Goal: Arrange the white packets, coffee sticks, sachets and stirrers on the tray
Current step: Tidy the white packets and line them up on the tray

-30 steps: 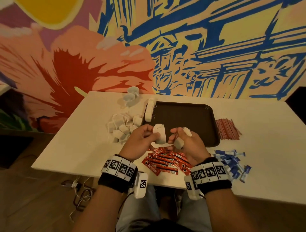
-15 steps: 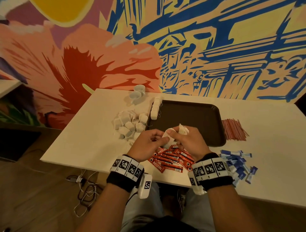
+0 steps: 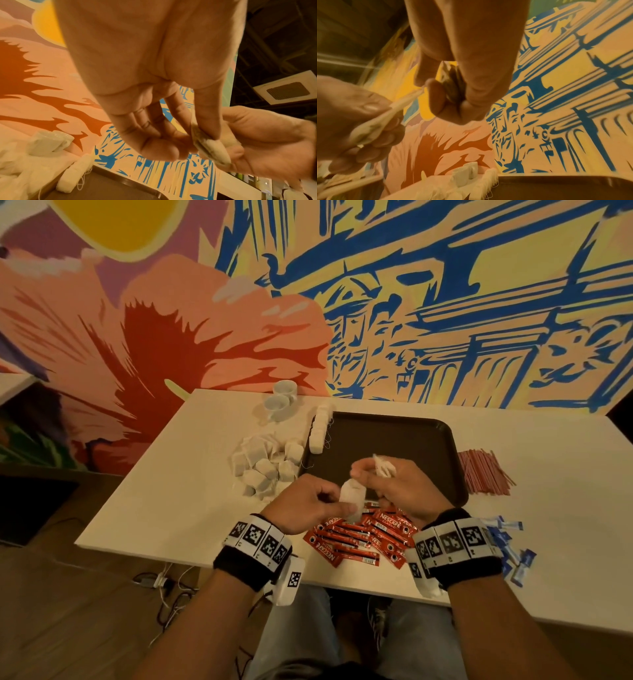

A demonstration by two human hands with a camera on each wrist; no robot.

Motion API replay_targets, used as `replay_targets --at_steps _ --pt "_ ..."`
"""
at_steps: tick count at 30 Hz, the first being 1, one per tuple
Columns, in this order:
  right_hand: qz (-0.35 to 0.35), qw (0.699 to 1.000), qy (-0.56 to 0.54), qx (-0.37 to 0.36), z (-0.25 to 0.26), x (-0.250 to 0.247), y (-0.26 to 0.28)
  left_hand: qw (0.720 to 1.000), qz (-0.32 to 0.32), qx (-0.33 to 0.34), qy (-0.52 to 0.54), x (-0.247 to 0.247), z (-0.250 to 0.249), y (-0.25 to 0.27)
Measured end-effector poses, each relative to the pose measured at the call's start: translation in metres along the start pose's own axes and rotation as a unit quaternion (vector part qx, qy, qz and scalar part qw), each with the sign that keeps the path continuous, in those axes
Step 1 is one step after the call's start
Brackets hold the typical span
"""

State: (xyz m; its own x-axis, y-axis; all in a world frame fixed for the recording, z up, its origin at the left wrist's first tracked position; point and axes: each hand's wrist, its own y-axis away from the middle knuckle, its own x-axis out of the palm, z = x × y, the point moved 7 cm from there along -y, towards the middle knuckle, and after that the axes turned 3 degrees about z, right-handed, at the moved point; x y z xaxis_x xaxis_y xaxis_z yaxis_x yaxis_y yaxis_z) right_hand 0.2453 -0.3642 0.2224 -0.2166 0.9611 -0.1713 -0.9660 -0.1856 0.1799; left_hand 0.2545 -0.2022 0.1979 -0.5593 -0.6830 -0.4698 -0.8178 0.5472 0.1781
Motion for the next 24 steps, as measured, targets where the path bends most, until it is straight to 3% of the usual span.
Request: replay_targets --at_steps 3,5,9,13,18,24 --pt "-0.095 0.98 -0.158 0.077 -0.023 -0.025 -0.005 0.999 -0.038 -0.008 -0.017 -0.031 0.004 -0.01" --pt "-0.124 0.969 -0.195 0.09 -0.032 -0.036 -0.009 0.997 -0.078 -0.012 -0.024 -0.061 0.006 -0.021" --pt "-0.104 0.962 -0.235 0.091 -0.033 -0.044 -0.02 0.987 -0.141 -0.033 -0.07 -0.121 0.006 -0.052" --pt "-0.073 0.981 -0.159 0.077 -0.028 -0.051 -0.031 0.966 -0.178 -0.053 -0.178 -0.169 0.002 -0.093" --pt "-0.07 0.994 -0.058 0.058 -0.022 -0.051 -0.053 0.953 -0.15 -0.072 -0.252 -0.178 0.02 -0.143" --pt "-0.096 0.993 0.012 0.06 -0.028 -0.053 -0.082 0.934 -0.03 -0.132 -0.331 -0.143 0.08 -0.191"
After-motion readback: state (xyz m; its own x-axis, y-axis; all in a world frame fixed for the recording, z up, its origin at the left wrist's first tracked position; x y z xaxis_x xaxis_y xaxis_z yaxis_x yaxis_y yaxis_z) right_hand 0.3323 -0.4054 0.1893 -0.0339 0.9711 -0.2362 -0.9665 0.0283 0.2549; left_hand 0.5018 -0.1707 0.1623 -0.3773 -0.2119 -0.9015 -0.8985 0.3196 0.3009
